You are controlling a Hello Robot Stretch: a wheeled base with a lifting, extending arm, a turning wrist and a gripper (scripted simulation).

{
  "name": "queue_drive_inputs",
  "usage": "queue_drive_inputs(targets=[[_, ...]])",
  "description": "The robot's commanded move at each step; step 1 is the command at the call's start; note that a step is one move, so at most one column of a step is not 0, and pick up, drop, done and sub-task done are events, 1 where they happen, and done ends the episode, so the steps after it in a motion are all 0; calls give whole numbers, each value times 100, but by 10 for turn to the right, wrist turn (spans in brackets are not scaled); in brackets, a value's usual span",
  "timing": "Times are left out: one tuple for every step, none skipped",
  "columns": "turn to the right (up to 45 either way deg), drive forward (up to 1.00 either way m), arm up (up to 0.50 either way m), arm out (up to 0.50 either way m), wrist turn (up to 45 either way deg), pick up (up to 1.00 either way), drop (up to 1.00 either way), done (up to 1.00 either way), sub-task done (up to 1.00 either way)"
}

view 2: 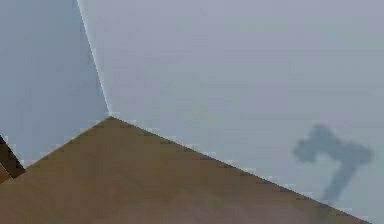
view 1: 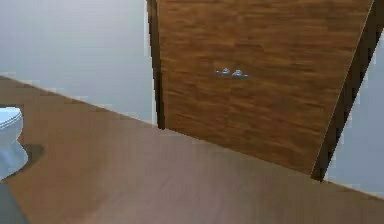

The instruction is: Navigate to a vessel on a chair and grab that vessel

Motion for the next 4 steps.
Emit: queue_drive_inputs(targets=[[-450,0,0,0,0,0,0,0,0],[-450,0,0,0,0,0,0,0,0],[-450,0,0,0,0,0,0,0,0],[0,70,0,0,0,0,0,0,0]])
